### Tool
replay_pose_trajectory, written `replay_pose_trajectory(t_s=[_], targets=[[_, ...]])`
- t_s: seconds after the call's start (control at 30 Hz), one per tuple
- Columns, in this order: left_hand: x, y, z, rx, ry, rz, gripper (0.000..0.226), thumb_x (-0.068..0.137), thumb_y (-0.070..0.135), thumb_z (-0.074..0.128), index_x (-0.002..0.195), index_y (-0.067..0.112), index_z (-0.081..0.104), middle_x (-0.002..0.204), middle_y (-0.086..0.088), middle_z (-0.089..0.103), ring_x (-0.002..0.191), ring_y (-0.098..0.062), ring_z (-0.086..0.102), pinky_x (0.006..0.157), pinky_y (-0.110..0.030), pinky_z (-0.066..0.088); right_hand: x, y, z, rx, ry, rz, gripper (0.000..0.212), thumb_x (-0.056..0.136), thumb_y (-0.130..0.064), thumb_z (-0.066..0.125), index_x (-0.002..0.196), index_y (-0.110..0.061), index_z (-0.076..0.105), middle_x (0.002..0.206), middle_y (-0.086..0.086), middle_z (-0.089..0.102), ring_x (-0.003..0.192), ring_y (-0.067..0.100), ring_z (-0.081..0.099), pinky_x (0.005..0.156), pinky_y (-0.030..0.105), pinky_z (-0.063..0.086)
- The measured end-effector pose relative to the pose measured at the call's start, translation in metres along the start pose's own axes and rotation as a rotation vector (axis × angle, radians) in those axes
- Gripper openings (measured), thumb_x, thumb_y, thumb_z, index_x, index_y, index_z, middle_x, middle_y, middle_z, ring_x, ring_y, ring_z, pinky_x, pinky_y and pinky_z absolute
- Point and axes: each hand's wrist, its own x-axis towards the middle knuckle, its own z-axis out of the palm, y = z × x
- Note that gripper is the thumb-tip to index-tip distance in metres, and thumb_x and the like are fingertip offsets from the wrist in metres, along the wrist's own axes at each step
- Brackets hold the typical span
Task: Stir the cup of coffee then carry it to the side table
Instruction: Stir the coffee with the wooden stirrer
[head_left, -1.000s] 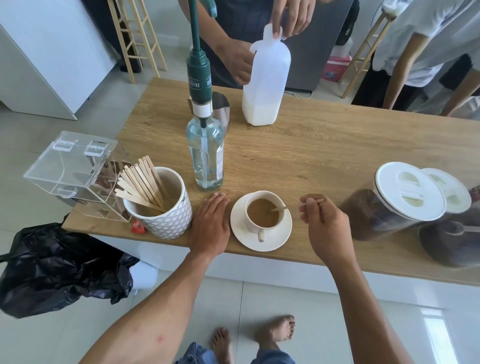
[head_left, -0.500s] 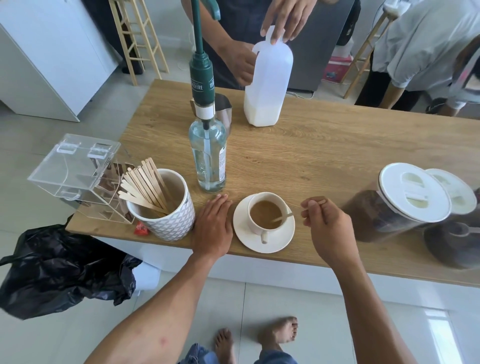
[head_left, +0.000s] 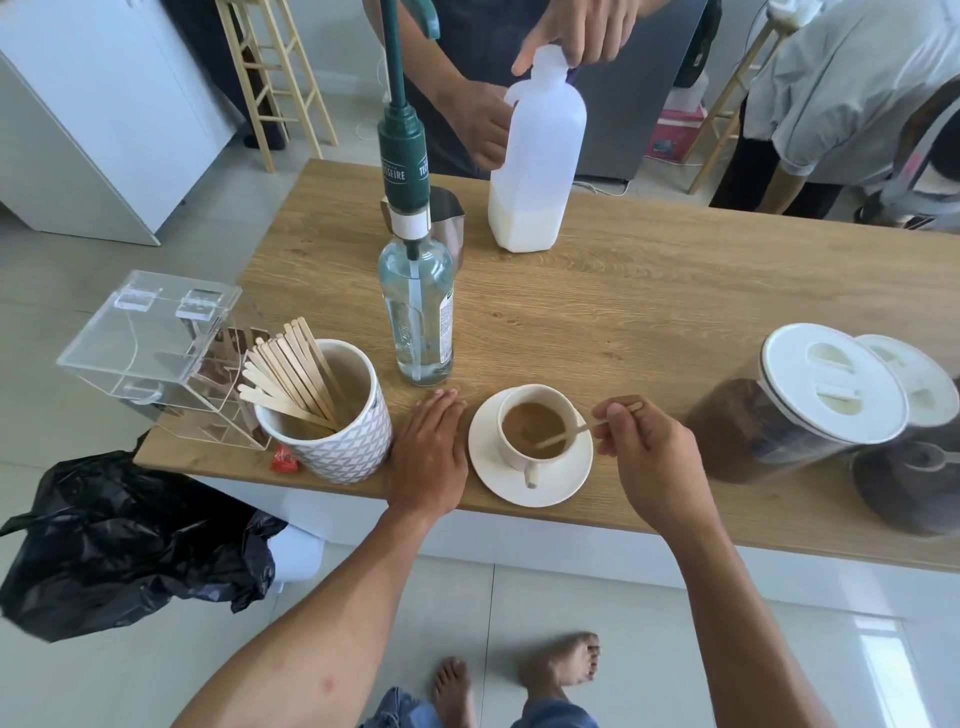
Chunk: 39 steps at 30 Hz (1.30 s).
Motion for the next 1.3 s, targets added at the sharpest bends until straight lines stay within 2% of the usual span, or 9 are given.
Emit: replay_pose_trajectory(t_s=[0.1,0.23,0.37,0.5,0.63,0.77,0.9,1.03,1.3], targets=[[0.0003,-0.0003,-0.0007,0.001,0.001,0.000,0.051,0.096,0.025,0.026,0.135,0.012,0.056,0.146,-0.002,0.051,0.138,-0.019,0.041,0.117,-0.039,0.030,0.0021,0.0009,-0.0022,0.011,0.064,-0.003,0.021,0.100,-0.018,0.046,0.090,-0.019,0.065,0.074,-0.010,0.067,0.065,0.000,0.063,0.061,0.009,0.044],[0.0001,-0.0015,0.0007,0.000,-0.002,0.000,0.051,0.096,0.025,0.026,0.135,0.012,0.057,0.146,-0.002,0.051,0.138,-0.019,0.041,0.117,-0.040,0.030,-0.0004,0.0002,0.0005,0.013,-0.027,-0.004,0.022,0.100,-0.017,0.047,0.090,-0.020,0.067,0.075,-0.008,0.069,0.064,0.002,0.062,0.063,0.014,0.047],[0.0001,-0.0008,-0.0003,0.003,-0.001,0.001,0.050,0.097,0.025,0.026,0.135,0.013,0.056,0.146,-0.002,0.051,0.138,-0.019,0.041,0.117,-0.040,0.030,0.0017,0.0008,-0.0019,0.008,0.061,-0.009,0.022,0.100,-0.019,0.046,0.088,-0.022,0.064,0.072,-0.009,0.067,0.067,0.005,0.062,0.062,0.012,0.044],[-0.0003,-0.0005,-0.0004,0.009,-0.002,-0.007,0.051,0.098,0.027,0.025,0.136,0.013,0.055,0.146,-0.001,0.050,0.138,-0.019,0.041,0.118,-0.039,0.029,-0.0022,-0.0006,0.0013,0.010,-0.036,-0.037,0.022,0.100,-0.017,0.047,0.088,-0.021,0.065,0.074,-0.009,0.068,0.066,0.005,0.064,0.063,0.015,0.047],[0.0003,-0.0010,0.0004,0.014,0.002,-0.007,0.048,0.098,0.025,0.029,0.136,0.013,0.055,0.146,-0.001,0.050,0.138,-0.018,0.041,0.118,-0.038,0.028,0.0022,0.0014,-0.0015,0.006,0.054,-0.027,0.021,0.100,-0.018,0.047,0.087,-0.024,0.063,0.072,-0.007,0.067,0.067,0.005,0.063,0.060,0.009,0.043],[-0.0004,-0.0017,0.0008,0.008,0.006,-0.009,0.043,0.098,0.020,0.037,0.136,0.013,0.055,0.146,-0.001,0.050,0.138,-0.019,0.041,0.118,-0.037,0.028,0.0008,-0.0007,0.0002,0.002,-0.028,-0.050,0.021,0.099,-0.016,0.048,0.088,-0.023,0.065,0.074,-0.009,0.068,0.063,0.002,0.062,0.061,0.012,0.046],[0.0011,0.0003,-0.0004,0.002,0.008,0.000,0.048,0.098,0.025,0.029,0.134,0.012,0.057,0.145,-0.002,0.052,0.137,-0.019,0.043,0.115,-0.041,0.033,0.0026,0.0030,-0.0029,0.010,0.046,-0.011,0.021,0.099,-0.018,0.047,0.088,-0.022,0.065,0.073,-0.009,0.067,0.064,0.003,0.062,0.061,0.011,0.045],[0.0008,0.0002,-0.0001,0.010,0.002,-0.001,0.049,0.097,0.025,0.027,0.134,0.011,0.057,0.145,-0.002,0.052,0.137,-0.019,0.043,0.115,-0.041,0.034,-0.0005,0.0014,-0.0012,-0.002,-0.039,-0.055,0.020,0.099,-0.017,0.049,0.090,-0.022,0.066,0.074,-0.011,0.068,0.064,0.003,0.063,0.062,0.015,0.048],[0.0011,0.0006,-0.0005,0.007,0.004,-0.004,0.049,0.098,0.027,0.026,0.134,0.012,0.057,0.145,-0.001,0.052,0.137,-0.018,0.042,0.116,-0.041,0.033,-0.0003,0.0022,-0.0030,-0.022,-0.044,-0.085,0.021,0.100,-0.018,0.048,0.091,-0.022,0.066,0.075,-0.011,0.067,0.065,0.002,0.063,0.063,0.019,0.049]])
